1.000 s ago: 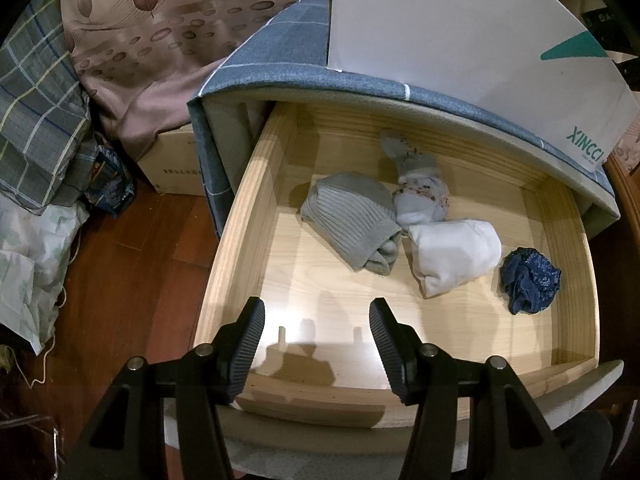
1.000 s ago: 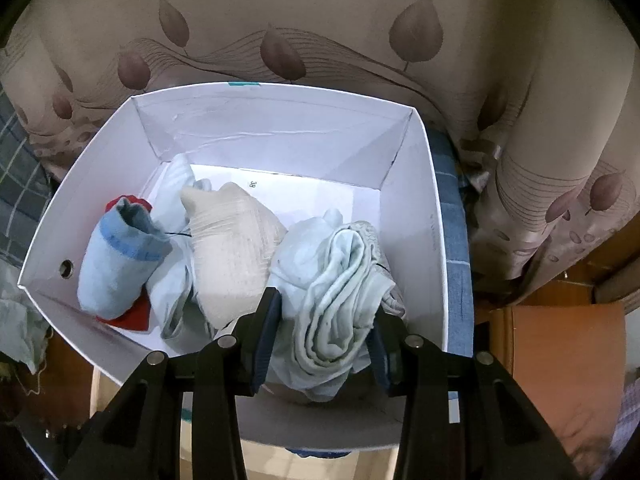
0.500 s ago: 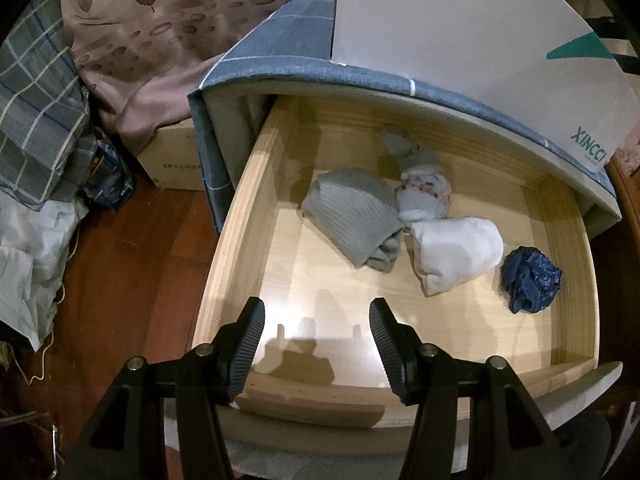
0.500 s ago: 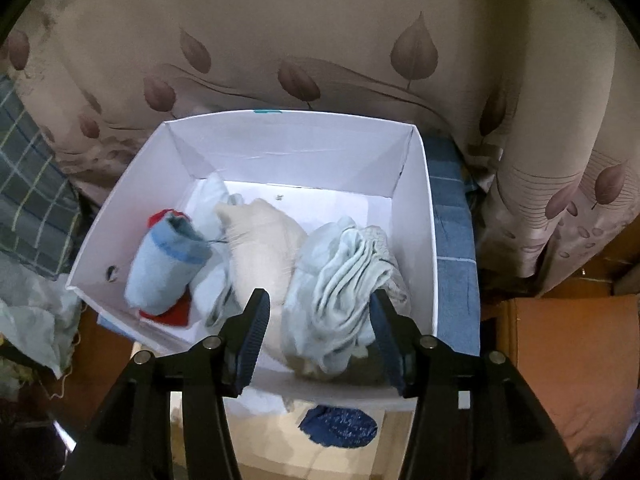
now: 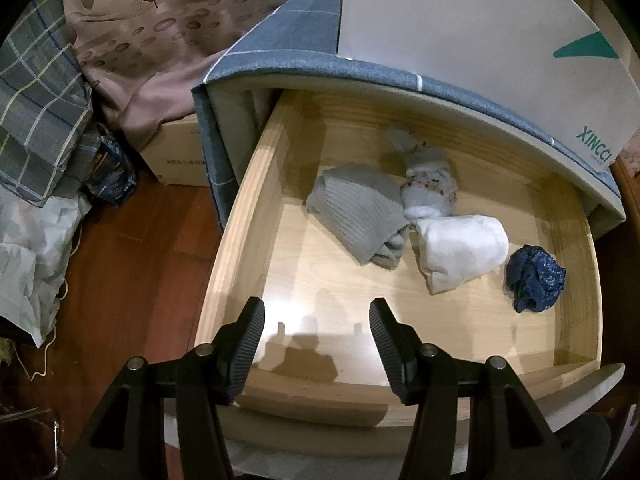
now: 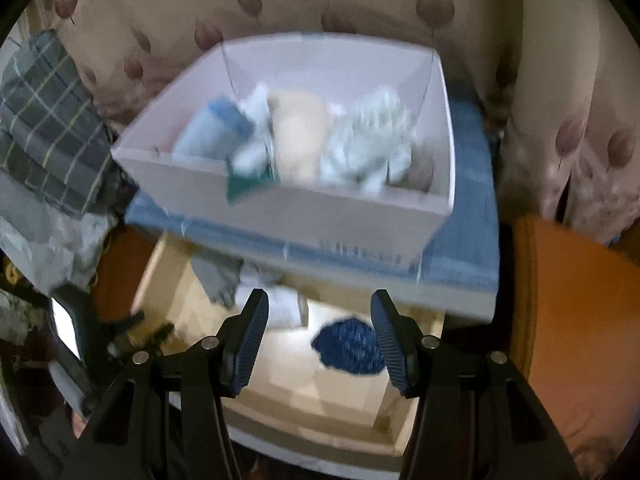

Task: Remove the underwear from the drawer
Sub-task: 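Move the right gripper into the drawer and grasp the navy floral underwear, then hold the navy underwear with the right gripper while the left gripper moves over the grey sock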

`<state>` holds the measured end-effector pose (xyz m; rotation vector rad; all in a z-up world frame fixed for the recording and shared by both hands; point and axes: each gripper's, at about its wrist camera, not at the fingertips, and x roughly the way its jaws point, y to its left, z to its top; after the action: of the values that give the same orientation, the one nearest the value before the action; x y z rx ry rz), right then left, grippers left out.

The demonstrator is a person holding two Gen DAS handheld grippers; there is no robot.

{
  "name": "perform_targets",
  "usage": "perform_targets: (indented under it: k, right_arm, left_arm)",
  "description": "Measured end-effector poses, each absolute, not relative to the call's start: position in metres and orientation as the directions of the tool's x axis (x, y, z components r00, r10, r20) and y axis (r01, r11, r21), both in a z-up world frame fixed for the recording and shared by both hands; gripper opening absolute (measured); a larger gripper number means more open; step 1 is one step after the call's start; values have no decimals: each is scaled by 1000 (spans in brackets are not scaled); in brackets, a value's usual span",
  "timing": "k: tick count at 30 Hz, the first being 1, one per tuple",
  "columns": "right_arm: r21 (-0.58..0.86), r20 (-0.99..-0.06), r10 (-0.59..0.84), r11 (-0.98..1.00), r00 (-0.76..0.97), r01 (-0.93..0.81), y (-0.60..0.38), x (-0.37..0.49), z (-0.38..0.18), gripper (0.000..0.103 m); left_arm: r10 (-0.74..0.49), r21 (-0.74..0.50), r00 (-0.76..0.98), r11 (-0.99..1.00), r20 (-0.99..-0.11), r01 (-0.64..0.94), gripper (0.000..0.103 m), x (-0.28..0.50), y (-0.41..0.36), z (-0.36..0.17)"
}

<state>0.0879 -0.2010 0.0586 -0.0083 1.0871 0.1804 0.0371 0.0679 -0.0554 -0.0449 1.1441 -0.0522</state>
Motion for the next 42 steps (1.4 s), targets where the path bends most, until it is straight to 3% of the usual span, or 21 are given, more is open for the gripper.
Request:
perform_targets:
  k: [8,16,31,42]
  right_arm:
    - [68,-948,98,992,304,-109,-205,89,-40,51]
    - [72,-965,71,997,252,-5,-212,110,-103,51]
    - [6,-989,8,1000,145,-11,-211,135,-150,59]
    - [5,-995,10,999,96,-51,-212,133,-152,58]
  left_arm:
    - [-69,-68,410,998,-909,17,56,37,70,-54]
    - [-77,-77,410,997,-909,17,56,37,70,-55]
    - [-87,-88,398,996,-913,17,56,39,69,-58]
    - [-92,-96,395,995,-914,9,56,41,68,-59]
